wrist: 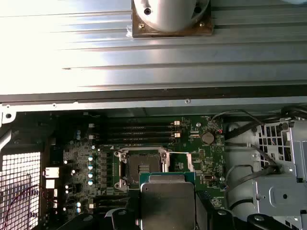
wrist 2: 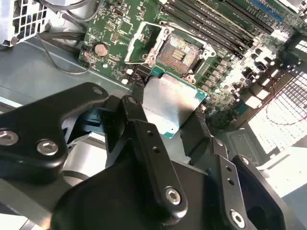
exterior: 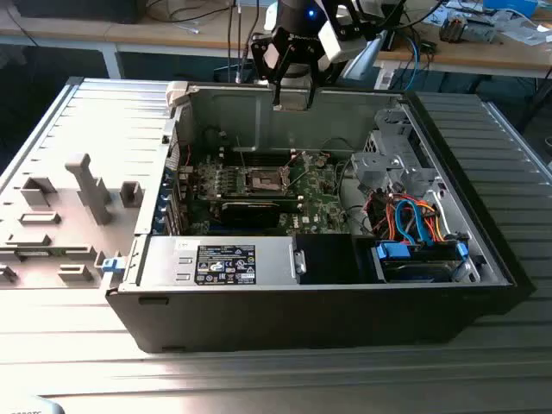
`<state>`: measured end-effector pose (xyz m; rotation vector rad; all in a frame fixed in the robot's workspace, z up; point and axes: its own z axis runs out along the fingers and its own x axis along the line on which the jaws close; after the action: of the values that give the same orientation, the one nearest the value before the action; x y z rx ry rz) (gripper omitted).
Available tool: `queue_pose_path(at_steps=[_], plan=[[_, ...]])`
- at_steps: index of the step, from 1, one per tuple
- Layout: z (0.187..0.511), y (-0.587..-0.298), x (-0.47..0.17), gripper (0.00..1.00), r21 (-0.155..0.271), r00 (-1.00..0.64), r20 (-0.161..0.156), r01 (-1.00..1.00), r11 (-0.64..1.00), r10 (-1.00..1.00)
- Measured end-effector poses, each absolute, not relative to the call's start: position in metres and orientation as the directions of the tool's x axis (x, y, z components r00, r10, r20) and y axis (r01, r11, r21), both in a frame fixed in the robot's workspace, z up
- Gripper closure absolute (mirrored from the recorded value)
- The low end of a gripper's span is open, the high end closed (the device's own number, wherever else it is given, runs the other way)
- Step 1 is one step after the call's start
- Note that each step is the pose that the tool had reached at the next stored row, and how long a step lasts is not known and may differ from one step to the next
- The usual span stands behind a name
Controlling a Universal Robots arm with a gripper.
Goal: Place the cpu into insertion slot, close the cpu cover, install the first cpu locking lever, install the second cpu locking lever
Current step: 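Place the cpu into insertion slot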
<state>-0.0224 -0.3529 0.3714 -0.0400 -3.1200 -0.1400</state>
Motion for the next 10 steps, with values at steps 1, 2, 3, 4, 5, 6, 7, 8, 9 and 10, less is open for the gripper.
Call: queue_pose_path(at_steps=[1,2,3,4,5,6,7,8,9,10], plan=[[0.3714,-0.3529,-0.0224,0.45,0.089,-1.000,0.019,0.026,0.996,0.025],[0.3714,-0.3529,-0.0224,0.45,0.089,-1.000,0.019,0.026,0.996,0.025],[0.3714,-0.3529,-0.0226,0.45,0.089,-1.000,0.019,0.026,0.996,0.025],[0.3714,-0.3529,-0.0227,0.45,0.089,-1.000,0.019,0.026,0.996,0.025],[0.3714,-0.3529,-0.0228,0.45,0.089,-1.000,0.019,0.026,0.996,0.025],[0.3714,-0.3529,-0.0231,0.45,0.089,-1.000,0.019,0.026,0.996,0.025],[0.3714,-0.3529,-0.0238,0.45,0.089,-1.000,0.019,0.026,0.996,0.025],[0.3713,-0.3529,-0.0240,0.45,0.089,-1.000,0.019,0.026,0.996,0.025],[0.3712,-0.3529,-0.0241,0.45,0.089,-1.000,0.019,0.026,0.996,0.025],[0.3708,-0.3529,-0.0241,0.45,0.089,-1.000,0.019,0.026,0.996,0.025]])
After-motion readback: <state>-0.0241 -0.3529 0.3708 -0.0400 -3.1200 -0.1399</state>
